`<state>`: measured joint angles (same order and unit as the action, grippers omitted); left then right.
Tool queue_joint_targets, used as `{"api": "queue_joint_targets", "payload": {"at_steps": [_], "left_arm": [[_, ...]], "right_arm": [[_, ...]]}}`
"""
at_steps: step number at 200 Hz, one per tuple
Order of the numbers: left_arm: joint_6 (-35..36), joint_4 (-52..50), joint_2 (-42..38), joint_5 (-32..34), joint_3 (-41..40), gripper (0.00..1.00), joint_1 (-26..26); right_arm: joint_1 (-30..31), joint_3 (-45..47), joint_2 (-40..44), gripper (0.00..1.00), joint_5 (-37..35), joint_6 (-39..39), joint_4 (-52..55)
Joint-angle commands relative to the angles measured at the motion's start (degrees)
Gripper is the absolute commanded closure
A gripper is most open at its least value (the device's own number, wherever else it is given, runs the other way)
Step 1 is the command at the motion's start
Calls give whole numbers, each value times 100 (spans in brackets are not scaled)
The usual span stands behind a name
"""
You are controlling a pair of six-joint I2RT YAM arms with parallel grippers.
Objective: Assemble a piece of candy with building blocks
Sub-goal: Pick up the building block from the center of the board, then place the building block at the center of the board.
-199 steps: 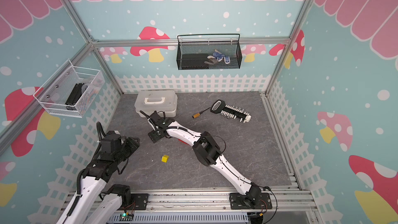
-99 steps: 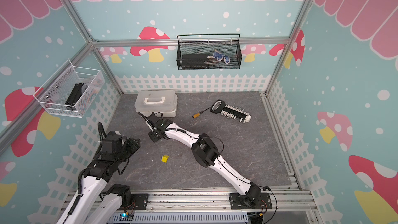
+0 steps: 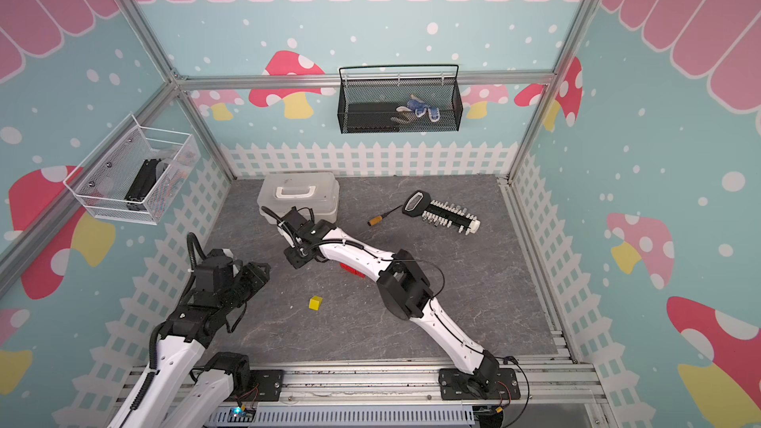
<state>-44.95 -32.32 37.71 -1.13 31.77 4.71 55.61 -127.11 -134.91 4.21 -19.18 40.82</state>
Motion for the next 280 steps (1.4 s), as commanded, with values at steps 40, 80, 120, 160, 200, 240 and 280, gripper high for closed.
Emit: {"api": "queue_joint_targets", "payload": {"at_steps": [40,80,120,160,200,240,280], "left_arm": [[390,1324,317,-893,292,50,-28],[381,2179,809,-1493,199,52,114],[636,2287,1075,-1020,491,52,834],[426,2524,1275,-762,398,53,1252],[317,2630,1318,-631,321,54,1518],[329,2581,1295,-503,312,54,1604],[330,2572,1357,-454,312,54,1621]], "right_arm": [[-1621,3904,4140,95,2263,-712,-938],[-2832,6530,5406,94,4174,-1461,-1849],[-3241,8135,5197,92,5375,-2511,-3514],[-3305,8322,4127,88,5758,-2635,-4183],[-3303,8140,3238,87,5829,-2727,-4507],[-3303,7715,2936,59,5404,-1700,-3056],[-3311,7534,3065,46,4530,-937,-1859]]}}
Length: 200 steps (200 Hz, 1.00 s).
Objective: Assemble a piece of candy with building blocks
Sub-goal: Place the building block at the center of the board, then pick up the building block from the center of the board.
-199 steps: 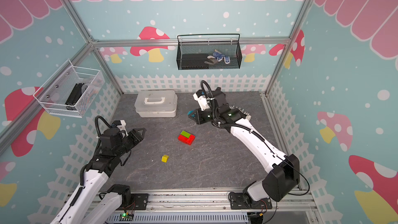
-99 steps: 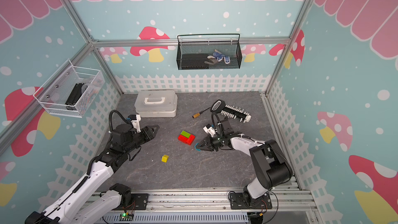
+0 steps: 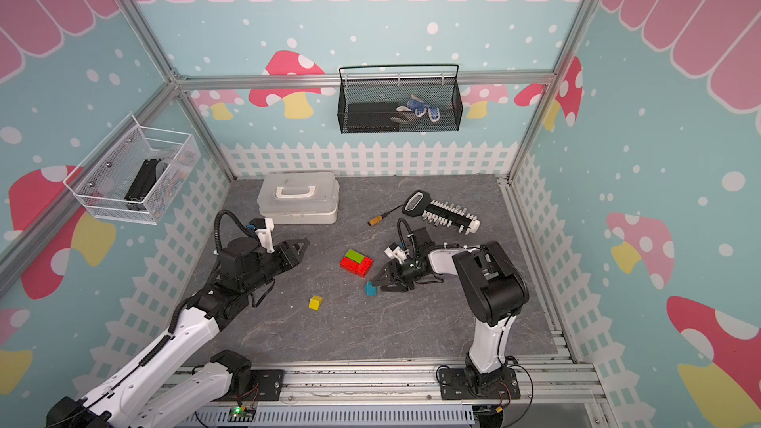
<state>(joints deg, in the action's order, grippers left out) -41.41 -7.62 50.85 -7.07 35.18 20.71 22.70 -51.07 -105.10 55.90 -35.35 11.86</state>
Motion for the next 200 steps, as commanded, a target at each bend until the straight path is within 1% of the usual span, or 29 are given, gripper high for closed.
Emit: {"api": "queue_joint_targets", "payload": {"at_steps": [1,18,38,52,62,71,84,97,120,137,173,200], "left_arm": [[-20,103,50,138,-29,54,21],[-16,103,99,118,-35,54,30],[-18,105,127,118,-54,55,32],[-6,103,136,126,-64,55,32],[3,102,125,145,-80,55,45],[24,113,109,183,-111,56,47],[28,124,76,227,-163,57,47],[7,121,44,268,-216,58,60],[-32,113,-36,251,-275,58,68],[-22,63,-117,267,-292,58,67],[-23,-1,-168,324,-285,58,70],[-1,-64,-206,325,-266,58,66]], "right_arm": [[-20,-65,98,46,-667,684,1046],[-20,-100,395,46,-1331,802,1381],[30,-254,1000,46,-2097,969,1745],[207,-423,1500,49,-2577,1078,1958],[504,-561,1818,53,-3117,1160,2077],[923,-711,2039,56,-3708,1270,2184],[1574,-918,2168,57,-4568,1417,2321],[1968,-1014,2101,57,-5028,1402,2317],[2178,-1082,1745,56,-5178,1225,2284],[2334,-1233,1476,55,-5383,1255,2362],[2651,-1684,1001,49,-5647,1305,2449],[2913,-2038,664,47,-5848,1338,2532]]}}
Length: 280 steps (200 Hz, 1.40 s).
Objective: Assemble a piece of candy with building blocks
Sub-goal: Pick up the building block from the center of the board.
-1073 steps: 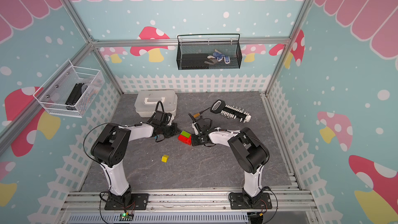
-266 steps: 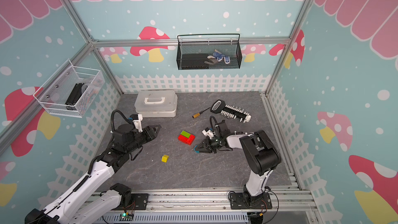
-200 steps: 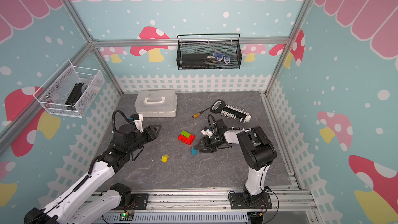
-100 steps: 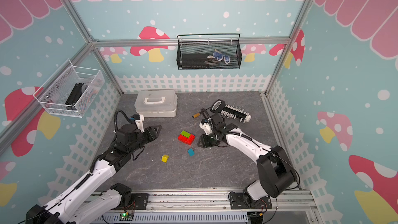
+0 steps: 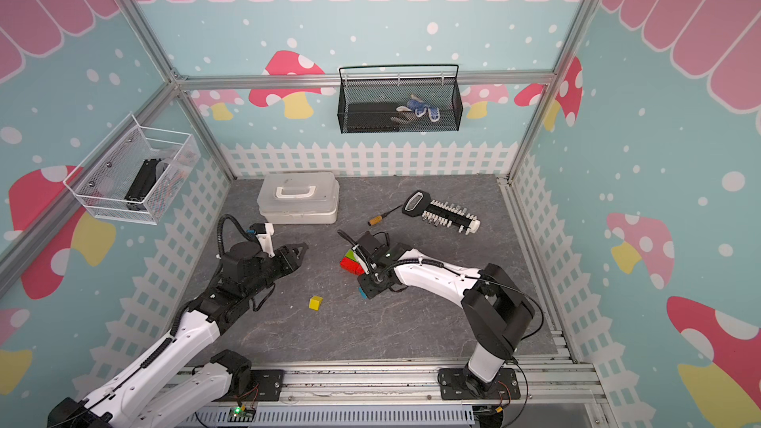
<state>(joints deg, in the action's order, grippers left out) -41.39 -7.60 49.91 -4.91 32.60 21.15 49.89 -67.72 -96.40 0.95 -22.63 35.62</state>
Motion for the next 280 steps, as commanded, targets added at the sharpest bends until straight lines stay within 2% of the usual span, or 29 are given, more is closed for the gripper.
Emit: {"api": "queue_joint_targets", "payload": {"at_steps": [1,78,137,202,237,257,280], "left_arm": [[-2,-66,-113,115,-12,58,26],[20,-127,-122,179,-51,58,28],[17,-188,-209,214,-104,58,27],[42,-321,-354,306,-122,59,30],[27,-322,-362,316,-132,59,22],[50,-334,-377,291,-114,59,23],[306,-389,-392,196,14,59,22]], "right_arm": [[204,-382,-214,47,-361,62,156],[416,-733,-910,47,-725,-72,301],[425,-769,-1159,47,-675,-142,116],[425,-799,-1408,59,-572,-207,-27],[425,-771,-1429,70,-600,-224,-20],[422,-709,-1289,76,-694,-266,6],[392,-688,-531,79,-435,-294,68]]}}
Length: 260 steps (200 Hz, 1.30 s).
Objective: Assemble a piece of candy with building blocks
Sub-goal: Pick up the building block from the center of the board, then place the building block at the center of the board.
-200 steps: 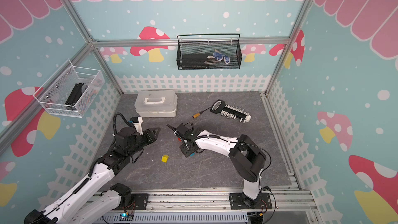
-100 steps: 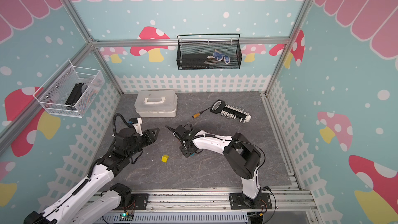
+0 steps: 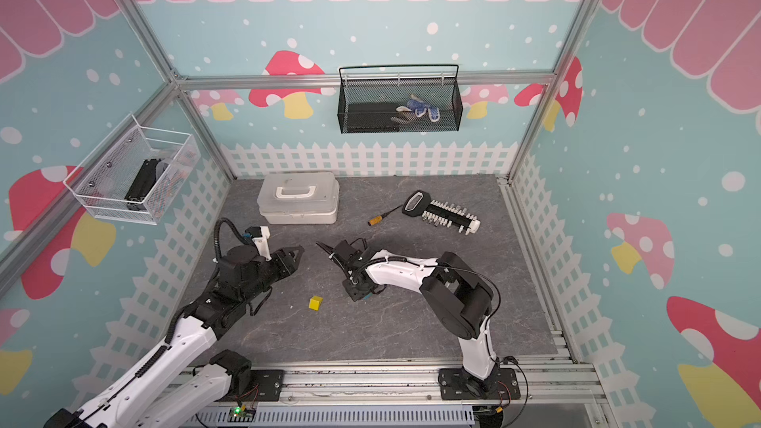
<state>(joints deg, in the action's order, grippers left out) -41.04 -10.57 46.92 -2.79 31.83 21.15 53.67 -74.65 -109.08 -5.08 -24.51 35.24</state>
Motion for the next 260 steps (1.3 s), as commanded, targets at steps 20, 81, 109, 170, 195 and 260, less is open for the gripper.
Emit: {"api": "queue_joint_targets", "payload": {"at_steps": [20,81,109,170,195,260], "left_arm": [[771,-136,-70,-183,317,61,57],[3462,443,66,1286,1120,57,2032],[5108,1431,119,586,724,55,2580],[4702,2502,846,-712,532,53,2832],[4556,2868,1158,-970,607,52,2956],[5071,2946,1664,-976,611,52,3381]], "right_arm": [[-165,71,1538,80,891,-191,68],[-2756,1040,3633,78,5011,-491,-380],[-3095,988,3674,78,6080,-326,-251],[-3345,1269,3851,77,6398,-563,-694],[-3341,1513,3861,77,6421,-737,-942],[-3379,1603,3850,77,6475,-746,-1037]]}}
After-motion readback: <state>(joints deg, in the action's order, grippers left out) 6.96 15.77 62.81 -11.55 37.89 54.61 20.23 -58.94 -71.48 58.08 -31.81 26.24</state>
